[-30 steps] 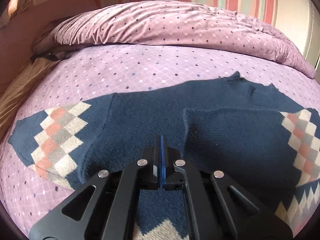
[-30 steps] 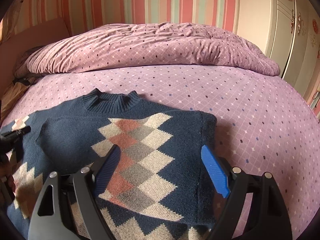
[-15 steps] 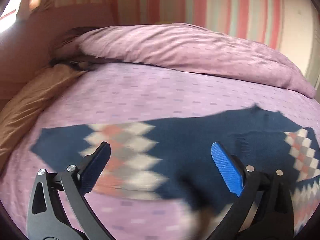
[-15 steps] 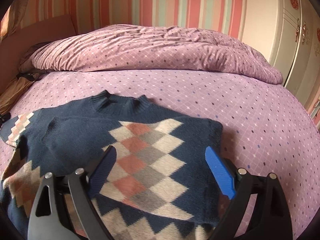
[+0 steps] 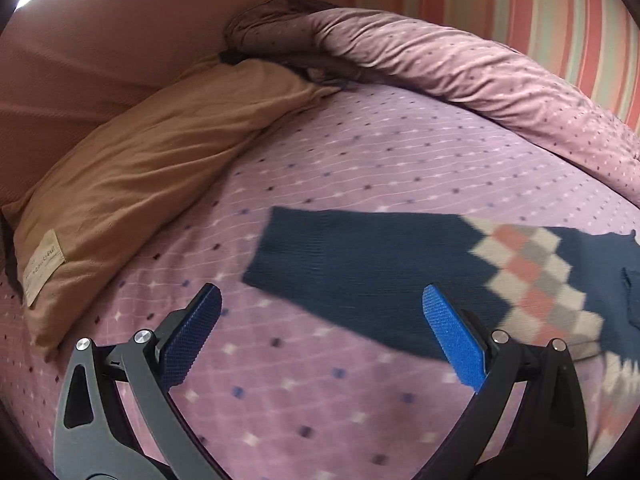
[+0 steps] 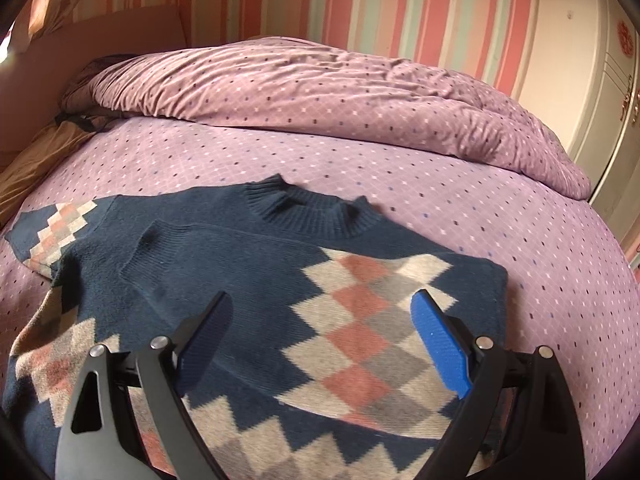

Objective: Fold small clothes
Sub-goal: 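Move the left tool to the other sleeve cuff and grasp it, then lift the sleeve, lay it across the sweater front, open the left tool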

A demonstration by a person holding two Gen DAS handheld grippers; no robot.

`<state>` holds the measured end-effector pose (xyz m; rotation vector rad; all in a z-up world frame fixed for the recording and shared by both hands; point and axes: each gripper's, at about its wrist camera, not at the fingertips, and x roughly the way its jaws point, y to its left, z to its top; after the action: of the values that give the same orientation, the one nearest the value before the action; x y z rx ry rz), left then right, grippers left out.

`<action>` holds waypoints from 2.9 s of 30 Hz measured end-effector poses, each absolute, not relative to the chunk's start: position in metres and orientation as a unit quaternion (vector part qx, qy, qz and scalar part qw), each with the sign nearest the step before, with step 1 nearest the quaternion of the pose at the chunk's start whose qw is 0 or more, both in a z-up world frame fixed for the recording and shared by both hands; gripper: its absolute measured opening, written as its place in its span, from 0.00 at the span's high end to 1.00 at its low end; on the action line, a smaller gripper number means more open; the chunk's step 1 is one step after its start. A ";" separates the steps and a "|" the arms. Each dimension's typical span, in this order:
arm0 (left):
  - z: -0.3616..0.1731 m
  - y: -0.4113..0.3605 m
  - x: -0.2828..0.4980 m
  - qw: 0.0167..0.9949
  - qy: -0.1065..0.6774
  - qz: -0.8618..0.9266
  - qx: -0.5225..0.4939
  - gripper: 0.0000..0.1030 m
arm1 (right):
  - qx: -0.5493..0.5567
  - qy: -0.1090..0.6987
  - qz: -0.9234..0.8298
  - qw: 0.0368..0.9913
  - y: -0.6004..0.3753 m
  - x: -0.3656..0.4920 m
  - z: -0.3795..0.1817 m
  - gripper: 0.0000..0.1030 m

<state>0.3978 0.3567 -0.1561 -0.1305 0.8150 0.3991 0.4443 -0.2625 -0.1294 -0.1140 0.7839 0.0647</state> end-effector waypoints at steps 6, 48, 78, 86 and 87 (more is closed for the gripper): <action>-0.181 0.388 0.398 0.896 0.395 0.166 -0.117 0.03 | -0.059 0.391 0.041 0.917 -0.242 0.447 -0.133 0.12; -0.113 0.361 0.451 0.911 0.360 0.136 -0.147 0.94 | -0.052 0.380 0.047 0.922 -0.233 0.442 -0.124 0.12; -0.121 -0.194 0.467 0.909 0.391 -0.146 -0.008 0.94 | 0.024 0.357 -0.039 0.933 -0.442 0.375 -0.098 0.12; -0.205 -0.213 0.458 0.883 0.452 -0.128 0.003 0.89 | 0.020 0.372 -0.035 0.928 -0.452 0.374 -0.114 0.12; -0.206 -0.214 0.454 0.886 0.445 -0.131 0.007 0.89 | 0.022 0.373 -0.036 0.927 -0.452 0.375 -0.116 0.12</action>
<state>0.4538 -0.2138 -0.2061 0.0140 0.9260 -0.2733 0.3747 -0.4518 -0.1156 0.0444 0.7645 -0.0728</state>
